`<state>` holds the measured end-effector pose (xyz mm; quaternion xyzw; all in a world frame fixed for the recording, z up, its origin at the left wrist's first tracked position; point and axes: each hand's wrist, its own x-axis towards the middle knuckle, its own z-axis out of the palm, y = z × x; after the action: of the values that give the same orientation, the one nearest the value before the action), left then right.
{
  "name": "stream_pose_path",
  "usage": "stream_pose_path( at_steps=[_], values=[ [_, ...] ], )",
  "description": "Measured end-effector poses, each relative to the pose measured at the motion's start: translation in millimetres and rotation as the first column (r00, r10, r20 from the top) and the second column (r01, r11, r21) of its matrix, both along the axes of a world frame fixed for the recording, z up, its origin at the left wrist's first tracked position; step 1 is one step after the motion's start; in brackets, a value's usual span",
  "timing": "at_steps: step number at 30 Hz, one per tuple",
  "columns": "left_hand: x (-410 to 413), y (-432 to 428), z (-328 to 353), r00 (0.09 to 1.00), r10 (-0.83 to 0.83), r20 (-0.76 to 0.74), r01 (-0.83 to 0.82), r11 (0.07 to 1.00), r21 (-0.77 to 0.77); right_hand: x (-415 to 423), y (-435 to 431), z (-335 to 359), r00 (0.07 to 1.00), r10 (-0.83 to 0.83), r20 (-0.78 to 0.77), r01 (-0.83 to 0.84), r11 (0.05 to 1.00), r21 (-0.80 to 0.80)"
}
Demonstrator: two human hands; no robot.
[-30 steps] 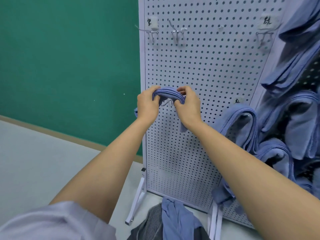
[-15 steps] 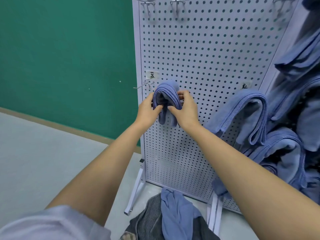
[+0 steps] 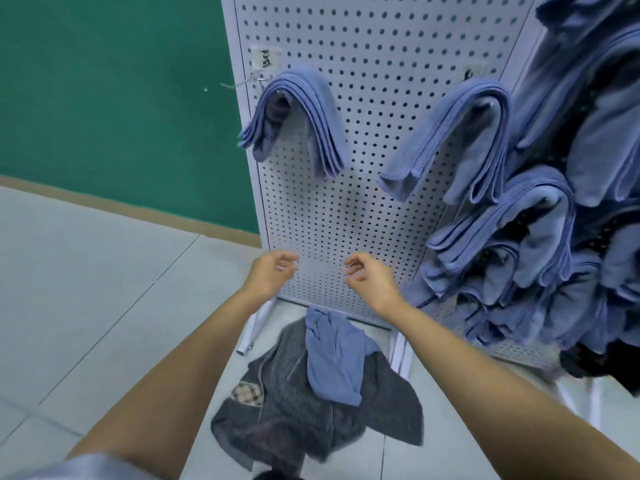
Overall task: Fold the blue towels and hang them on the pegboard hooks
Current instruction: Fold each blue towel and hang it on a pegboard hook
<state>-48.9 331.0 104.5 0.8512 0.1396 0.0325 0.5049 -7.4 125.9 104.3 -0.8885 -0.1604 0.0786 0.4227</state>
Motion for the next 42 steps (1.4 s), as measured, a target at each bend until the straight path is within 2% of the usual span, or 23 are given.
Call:
stream_pose_path(
  at_steps=[5, 12, 15, 20, 24, 27, 31, 34, 37, 42],
  values=[
    [0, -17, -100, 0.981, -0.039, -0.191, 0.039, 0.999, -0.001, -4, -26, -100, 0.981, -0.040, -0.188, 0.018, 0.993, -0.117],
    [8, -47, -209, 0.934, -0.148, -0.327, 0.180, 0.981, 0.070, -11, -34, -210, 0.945, 0.014, -0.327, -0.118, 0.947, -0.299],
    [17, -61, -237, 0.924, -0.203, -0.325, 0.250, 0.962, 0.110, -16, -30, -245, 0.920, -0.010, -0.392, -0.136, 0.930, -0.342],
    [24, -80, -267, 0.842, -0.382, -0.381, 0.465, 0.871, 0.156, -25, -25, -286, 0.909, -0.042, -0.415, -0.122, 0.924, -0.362],
    [17, -80, -280, 0.788, -0.429, -0.442, 0.571, 0.777, 0.265, -28, -22, -287, 0.923, -0.030, -0.384, -0.124, 0.921, -0.369],
    [12, -80, -266, 0.771, -0.429, -0.471, 0.610, 0.712, 0.350, -26, -29, -266, 0.936, -0.021, -0.352, -0.047, 0.982, -0.182],
    [10, -81, -215, 0.825, -0.443, -0.350, 0.550, 0.770, 0.323, -21, -47, -215, 0.955, 0.012, -0.297, -0.017, 1.000, -0.016],
    [15, -85, -157, 0.857, -0.477, -0.197, 0.509, 0.843, 0.174, -20, -63, -162, 0.961, 0.003, -0.275, 0.028, 0.994, 0.110],
    [15, -94, -88, 0.858, -0.507, -0.085, 0.508, 0.861, -0.005, -25, -83, -99, 0.969, 0.031, -0.244, 0.029, 0.971, 0.235],
    [-3, -122, 26, 0.886, -0.460, 0.060, 0.461, 0.856, -0.233, -44, -134, 7, 0.995, 0.062, -0.084, -0.045, 0.981, 0.191]
  ],
)
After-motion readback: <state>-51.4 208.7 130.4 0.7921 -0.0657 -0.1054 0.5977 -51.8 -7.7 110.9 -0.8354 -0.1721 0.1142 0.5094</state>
